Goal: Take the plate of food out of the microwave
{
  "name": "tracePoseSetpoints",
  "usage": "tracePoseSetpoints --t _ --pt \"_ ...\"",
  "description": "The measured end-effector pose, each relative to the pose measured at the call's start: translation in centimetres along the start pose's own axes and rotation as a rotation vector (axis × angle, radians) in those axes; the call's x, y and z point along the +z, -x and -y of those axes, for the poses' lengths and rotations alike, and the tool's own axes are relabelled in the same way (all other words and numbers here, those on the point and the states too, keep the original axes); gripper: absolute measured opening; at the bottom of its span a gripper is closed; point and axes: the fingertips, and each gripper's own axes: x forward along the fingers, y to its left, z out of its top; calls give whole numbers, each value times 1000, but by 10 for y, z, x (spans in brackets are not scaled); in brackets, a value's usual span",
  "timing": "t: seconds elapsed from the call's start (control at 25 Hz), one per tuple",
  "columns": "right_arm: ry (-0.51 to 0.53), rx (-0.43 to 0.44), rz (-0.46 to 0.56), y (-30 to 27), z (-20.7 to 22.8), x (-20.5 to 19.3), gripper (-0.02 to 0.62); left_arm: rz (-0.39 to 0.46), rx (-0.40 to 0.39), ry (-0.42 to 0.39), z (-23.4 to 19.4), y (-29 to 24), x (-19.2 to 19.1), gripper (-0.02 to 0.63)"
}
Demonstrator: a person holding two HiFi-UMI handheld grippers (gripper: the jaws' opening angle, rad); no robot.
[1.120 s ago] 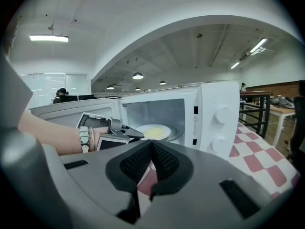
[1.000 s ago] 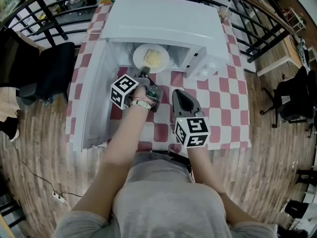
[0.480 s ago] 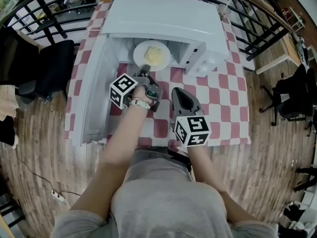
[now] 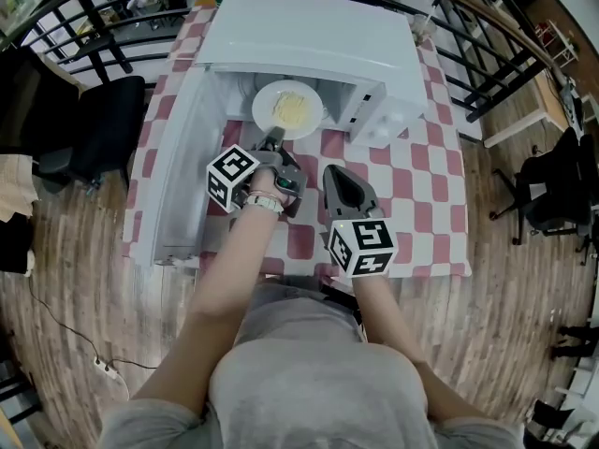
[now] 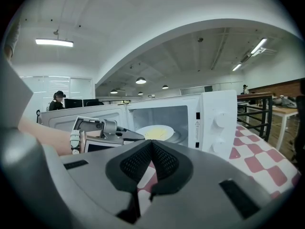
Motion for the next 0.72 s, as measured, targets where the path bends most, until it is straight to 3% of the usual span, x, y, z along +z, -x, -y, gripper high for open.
tracePoseSetpoints --t 0.72 --pt "13 20 25 18 -5 19 25 30 -50 10 23 49 -21 15"
